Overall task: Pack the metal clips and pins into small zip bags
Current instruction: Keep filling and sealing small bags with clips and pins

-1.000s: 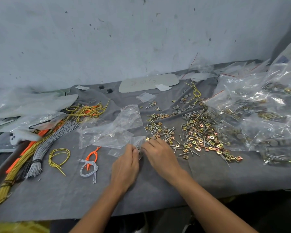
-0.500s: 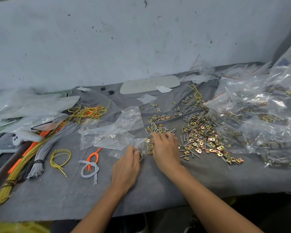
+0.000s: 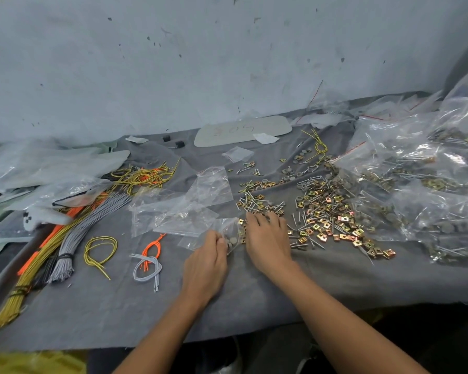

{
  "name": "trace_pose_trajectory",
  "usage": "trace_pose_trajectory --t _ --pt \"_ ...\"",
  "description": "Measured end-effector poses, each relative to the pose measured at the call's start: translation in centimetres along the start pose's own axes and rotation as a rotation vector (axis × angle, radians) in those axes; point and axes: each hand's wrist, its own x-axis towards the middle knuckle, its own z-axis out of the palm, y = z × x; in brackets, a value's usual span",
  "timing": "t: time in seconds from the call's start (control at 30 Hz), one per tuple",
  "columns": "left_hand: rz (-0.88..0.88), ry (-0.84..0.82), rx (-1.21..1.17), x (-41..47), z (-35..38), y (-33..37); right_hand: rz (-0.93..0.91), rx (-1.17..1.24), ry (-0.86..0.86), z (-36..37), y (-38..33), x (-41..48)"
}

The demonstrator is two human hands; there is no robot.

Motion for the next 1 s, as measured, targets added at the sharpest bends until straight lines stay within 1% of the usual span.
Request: trace_pose_trajectory --t 0.1,0.2,0.27,0.3,0.4,0.6,0.67,0.83,1.0 --pt "0.004 0.003 0.001 0.1 0.0 -0.1 -0.029 0.121 0.089 -0.4 0.3 -0.2" --pt "0.012 0.009 -0.002 0.1 0.0 -0.1 -0.082 0.305 0.229 -1.0 0.3 -0.8" --pt "0.014 0.011 -0.011 0.0 0.1 -0.1 -0.155 0.347 0.313 -1.2 0.2 -1.3" --pt "0.014 0.014 -0.018 0.0 0.2 -0.1 -0.195 0.348 0.319 -1.3 0.0 -1.5" --pt "0.008 0.019 -0.029 0.0 0.3 -0.2 -0.291 0.34 0.266 -1.4 -0.3 -1.8" --pt "0.013 0.03 -0.032 0.2 0.5 -0.6 -0.374 0.251 0.186 -1.5 -0.2 -1.7" --pt "0.008 0.032 -0.038 0.2 0.5 -0.6 -0.364 0.277 0.188 -1.5 -0.3 -1.7" --pt "-0.004 0.056 -0.052 0.3 0.6 -0.8 -0.251 0.306 0.225 -1.5 -0.2 -1.6" --pt "0.046 0.081 -0.042 0.4 0.6 -0.9 -0.292 0.269 0.19 -1.5 0.0 -1.5"
